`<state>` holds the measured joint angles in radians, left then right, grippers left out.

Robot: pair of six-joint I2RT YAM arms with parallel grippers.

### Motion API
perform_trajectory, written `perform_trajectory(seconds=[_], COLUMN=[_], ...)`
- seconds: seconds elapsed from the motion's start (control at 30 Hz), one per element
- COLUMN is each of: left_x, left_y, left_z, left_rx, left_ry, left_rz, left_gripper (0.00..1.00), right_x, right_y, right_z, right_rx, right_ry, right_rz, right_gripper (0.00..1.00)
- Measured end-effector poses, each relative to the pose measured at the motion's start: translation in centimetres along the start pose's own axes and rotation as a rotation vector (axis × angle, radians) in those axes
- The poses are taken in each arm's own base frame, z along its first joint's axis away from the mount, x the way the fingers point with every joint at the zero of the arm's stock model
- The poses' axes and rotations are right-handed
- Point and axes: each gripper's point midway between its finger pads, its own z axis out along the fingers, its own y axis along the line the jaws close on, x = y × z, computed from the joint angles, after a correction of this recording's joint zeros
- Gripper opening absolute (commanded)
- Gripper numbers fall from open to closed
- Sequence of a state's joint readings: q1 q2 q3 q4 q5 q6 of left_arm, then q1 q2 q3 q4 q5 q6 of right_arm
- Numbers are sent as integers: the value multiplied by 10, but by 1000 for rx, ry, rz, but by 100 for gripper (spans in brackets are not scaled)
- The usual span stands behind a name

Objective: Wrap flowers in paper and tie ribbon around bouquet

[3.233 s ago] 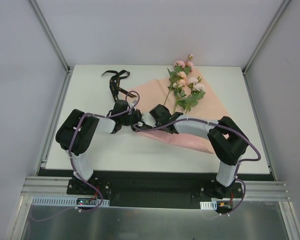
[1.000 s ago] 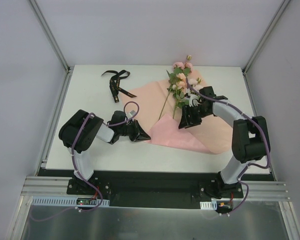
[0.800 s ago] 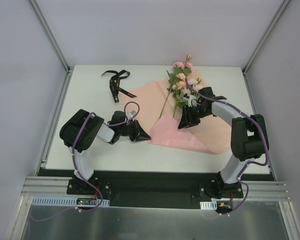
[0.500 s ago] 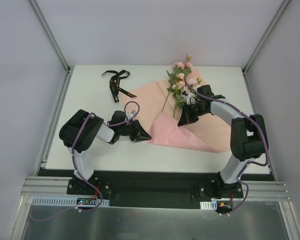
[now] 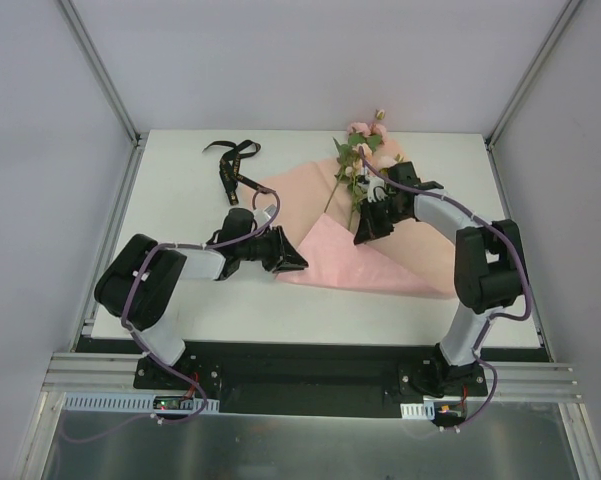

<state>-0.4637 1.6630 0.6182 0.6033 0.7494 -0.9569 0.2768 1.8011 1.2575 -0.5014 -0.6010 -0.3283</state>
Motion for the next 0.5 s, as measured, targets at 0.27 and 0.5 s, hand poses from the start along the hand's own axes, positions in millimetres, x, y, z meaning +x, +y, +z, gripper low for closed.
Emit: perform_trajectory(seconds=[0.27,0.5], left_x=[-2,4], left_y=[4,44], left_z=[23,35], left_rx=[-31,-139], left_ry=[49,65], left_rz=[2,-58], left_gripper=[21,8], right_x=[8,10], right_y=[-12,-24], right_z=[9,14], right_rx=[30,90], right_ry=[34,55], right_rz=[11,48], right_gripper=[1,34])
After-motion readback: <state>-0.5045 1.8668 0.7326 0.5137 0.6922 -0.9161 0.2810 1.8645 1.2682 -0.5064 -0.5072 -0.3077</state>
